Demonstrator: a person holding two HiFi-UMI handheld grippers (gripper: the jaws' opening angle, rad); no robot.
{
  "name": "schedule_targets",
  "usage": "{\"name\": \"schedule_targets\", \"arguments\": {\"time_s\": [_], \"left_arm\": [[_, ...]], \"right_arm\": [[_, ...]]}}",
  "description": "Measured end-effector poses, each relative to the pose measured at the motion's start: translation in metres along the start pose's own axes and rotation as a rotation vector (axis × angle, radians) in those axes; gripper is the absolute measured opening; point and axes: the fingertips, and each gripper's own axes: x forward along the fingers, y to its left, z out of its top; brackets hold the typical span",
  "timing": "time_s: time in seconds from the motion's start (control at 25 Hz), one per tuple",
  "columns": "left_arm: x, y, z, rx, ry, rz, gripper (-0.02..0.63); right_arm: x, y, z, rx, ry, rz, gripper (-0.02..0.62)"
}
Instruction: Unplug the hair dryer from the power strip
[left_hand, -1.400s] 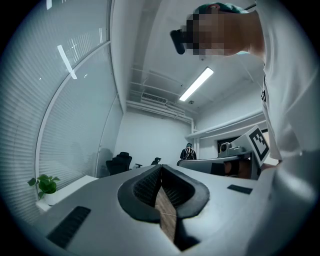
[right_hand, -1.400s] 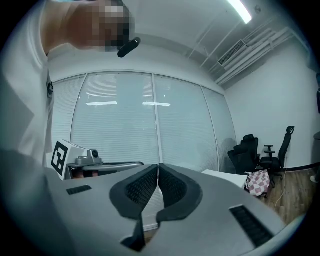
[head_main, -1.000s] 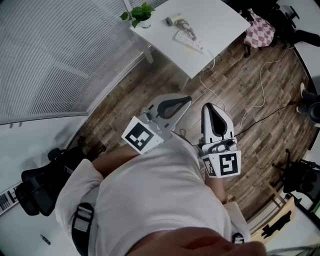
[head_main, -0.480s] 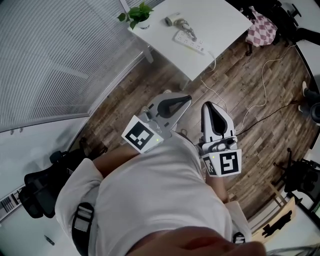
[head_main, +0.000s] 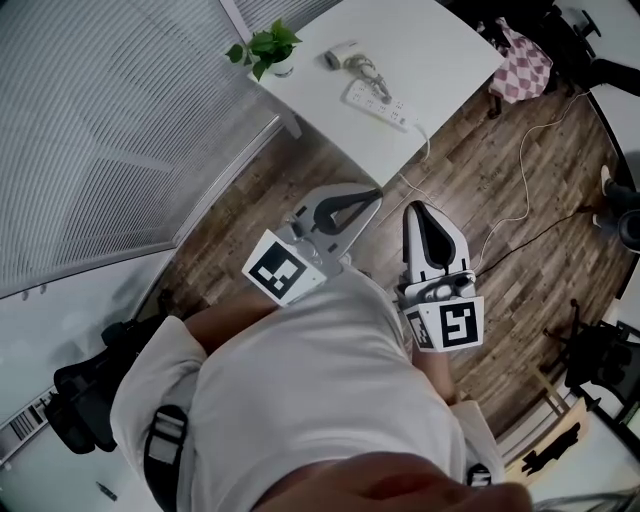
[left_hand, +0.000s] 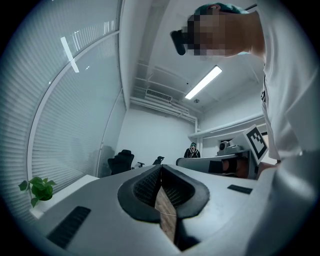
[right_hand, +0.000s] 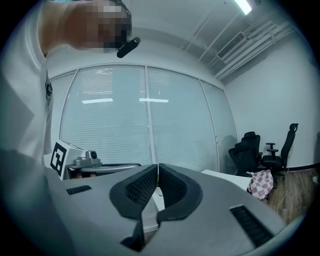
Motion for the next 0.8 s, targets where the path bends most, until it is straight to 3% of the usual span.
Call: {"name": "schedule_targets", "arguments": {"time_s": [0.8], "left_arm": [[0.071, 0.161, 0.024, -0.015, -0.003, -0.079, 0.029]], "right_arm": [[0.168, -0.058, 0.019, -0.017, 0.015, -0.069, 0.034]]}}
